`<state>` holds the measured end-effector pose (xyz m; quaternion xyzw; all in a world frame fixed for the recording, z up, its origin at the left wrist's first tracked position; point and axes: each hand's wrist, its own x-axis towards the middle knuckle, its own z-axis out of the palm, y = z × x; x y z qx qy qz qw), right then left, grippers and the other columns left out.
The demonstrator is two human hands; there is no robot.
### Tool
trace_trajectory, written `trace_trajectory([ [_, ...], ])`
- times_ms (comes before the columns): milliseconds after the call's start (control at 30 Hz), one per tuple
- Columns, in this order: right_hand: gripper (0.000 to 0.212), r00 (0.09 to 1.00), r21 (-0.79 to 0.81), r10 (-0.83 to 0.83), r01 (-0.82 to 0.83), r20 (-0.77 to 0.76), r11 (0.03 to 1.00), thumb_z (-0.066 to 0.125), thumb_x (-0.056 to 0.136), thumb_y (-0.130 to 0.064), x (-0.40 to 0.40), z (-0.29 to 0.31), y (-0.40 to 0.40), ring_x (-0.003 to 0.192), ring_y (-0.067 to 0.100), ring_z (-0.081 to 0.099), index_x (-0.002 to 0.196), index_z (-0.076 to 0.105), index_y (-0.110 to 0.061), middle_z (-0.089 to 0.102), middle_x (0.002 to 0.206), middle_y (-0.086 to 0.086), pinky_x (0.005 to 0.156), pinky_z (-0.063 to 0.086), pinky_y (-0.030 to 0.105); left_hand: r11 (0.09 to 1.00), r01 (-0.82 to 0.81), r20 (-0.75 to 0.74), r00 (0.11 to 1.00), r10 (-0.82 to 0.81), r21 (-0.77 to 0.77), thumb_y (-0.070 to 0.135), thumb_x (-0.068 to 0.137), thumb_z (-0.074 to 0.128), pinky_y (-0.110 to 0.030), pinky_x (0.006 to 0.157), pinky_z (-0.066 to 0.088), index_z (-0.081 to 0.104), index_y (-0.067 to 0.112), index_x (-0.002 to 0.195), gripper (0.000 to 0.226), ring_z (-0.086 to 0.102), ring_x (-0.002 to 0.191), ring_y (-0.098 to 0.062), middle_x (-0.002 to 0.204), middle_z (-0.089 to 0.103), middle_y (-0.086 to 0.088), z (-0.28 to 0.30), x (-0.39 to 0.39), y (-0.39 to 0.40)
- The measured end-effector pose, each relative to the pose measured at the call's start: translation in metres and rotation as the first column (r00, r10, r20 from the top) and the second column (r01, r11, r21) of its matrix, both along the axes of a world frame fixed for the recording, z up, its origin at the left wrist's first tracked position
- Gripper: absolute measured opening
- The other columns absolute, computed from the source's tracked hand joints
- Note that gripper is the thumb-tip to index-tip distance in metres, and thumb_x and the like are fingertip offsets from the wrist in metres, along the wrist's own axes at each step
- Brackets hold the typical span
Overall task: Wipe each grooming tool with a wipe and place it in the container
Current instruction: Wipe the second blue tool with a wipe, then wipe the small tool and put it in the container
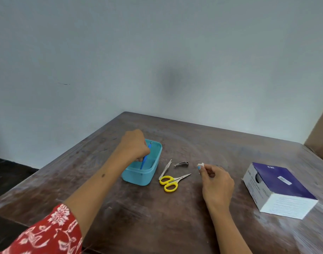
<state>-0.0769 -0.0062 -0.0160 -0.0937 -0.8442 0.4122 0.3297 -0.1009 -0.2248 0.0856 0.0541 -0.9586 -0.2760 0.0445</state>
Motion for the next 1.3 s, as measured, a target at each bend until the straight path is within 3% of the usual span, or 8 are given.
trace_trajectory([
  [233,0.017,1.000,0.010,0.004,-0.004,0.001,1.000,0.065,0.084,-0.035,0.000,0.001,0.000,0.079,0.018,0.062,0.087,0.074,-0.022,0.065,0.078,-0.002,0.071,0.048,0.032,0.995,-0.031,0.138,0.989,0.045,-0.099,0.014,0.080,0.066,-0.025,0.053,0.057,0.067,0.002,0.091,0.016,0.061,0.046,-0.013,0.072,0.070,-0.009,-0.008,-0.003,0.008],
  [367,0.017,1.000,0.010,0.005,-0.004,-0.004,1.000,0.065,0.084,-0.035,0.000,0.001,-0.001,0.077,0.018,0.062,0.087,0.074,-0.021,0.066,0.078,-0.001,0.071,0.049,0.033,0.994,-0.031,0.127,0.991,0.044,-0.106,0.016,0.080,0.068,-0.028,0.058,0.059,0.064,0.001,0.086,0.016,0.065,0.052,-0.015,0.072,0.071,-0.010,-0.008,-0.004,0.009],
  [467,0.016,1.000,-0.003,-0.003,0.003,-0.005,1.000,0.065,0.084,-0.035,0.000,0.002,-0.002,0.079,0.018,0.062,0.088,0.074,-0.022,0.066,0.079,-0.002,0.073,0.049,0.035,0.980,-0.034,0.003,0.999,0.036,-0.197,0.017,0.076,0.068,-0.029,0.057,0.053,0.058,0.007,0.066,0.017,0.062,0.060,-0.019,0.074,0.068,-0.011,-0.003,-0.002,0.010],
  [600,0.017,1.000,-0.021,-0.022,0.022,0.000,1.000,0.064,0.084,-0.036,0.001,0.003,-0.002,0.080,0.018,0.061,0.089,0.074,-0.023,0.063,0.077,-0.004,0.074,0.049,0.035,0.975,-0.050,-0.340,0.940,-0.026,-0.214,0.025,0.080,0.062,-0.035,0.069,0.053,0.065,0.007,0.087,0.020,0.063,0.081,-0.026,0.086,0.068,-0.010,0.006,0.015,0.024],
  [667,0.017,0.999,-0.031,-0.030,0.031,0.010,0.999,0.064,0.084,-0.037,0.001,0.004,-0.003,0.081,0.019,0.060,0.088,0.074,-0.024,0.062,0.078,-0.004,0.077,0.049,0.037,0.973,0.013,-0.415,0.903,-0.110,-0.229,0.029,0.086,0.056,-0.039,0.079,0.053,0.064,0.008,0.096,0.024,0.063,0.090,-0.028,0.094,0.068,-0.009,0.006,0.028,0.041],
  [900,0.019,0.999,-0.039,-0.048,0.048,-0.005,0.998,0.065,0.084,-0.037,0.002,0.004,-0.003,0.082,0.020,0.061,0.091,0.074,-0.022,0.066,0.081,-0.001,0.075,0.049,0.038,0.855,0.263,-0.207,0.899,-0.385,-0.447,0.015,0.089,0.051,-0.039,0.082,0.045,0.059,0.010,0.102,0.016,0.057,0.103,-0.031,0.110,0.061,-0.011,-0.025,0.040,0.099],
  [1167,0.017,0.999,-0.055,-0.041,0.040,-0.010,0.998,0.066,0.084,-0.035,0.004,0.006,-0.004,0.083,0.020,0.060,0.088,0.074,-0.022,0.064,0.080,-0.003,0.075,0.048,0.037,0.803,0.291,-0.010,0.938,-0.347,-0.520,0.005,0.087,0.058,-0.037,0.085,0.048,0.056,0.003,0.109,0.023,0.058,0.103,-0.029,0.113,0.059,-0.016,-0.044,0.007,0.118],
  [1300,0.017,0.999,-0.030,-0.038,0.037,-0.037,0.999,0.065,0.085,-0.034,0.004,0.006,-0.004,0.087,0.019,0.058,0.093,0.074,-0.022,0.065,0.083,-0.003,0.073,0.044,0.033,0.791,0.264,0.001,0.949,-0.316,-0.553,0.004,0.087,0.057,-0.037,0.084,0.047,0.056,0.002,0.110,0.023,0.058,0.105,-0.031,0.113,0.060,-0.017,-0.043,-0.001,0.123],
])
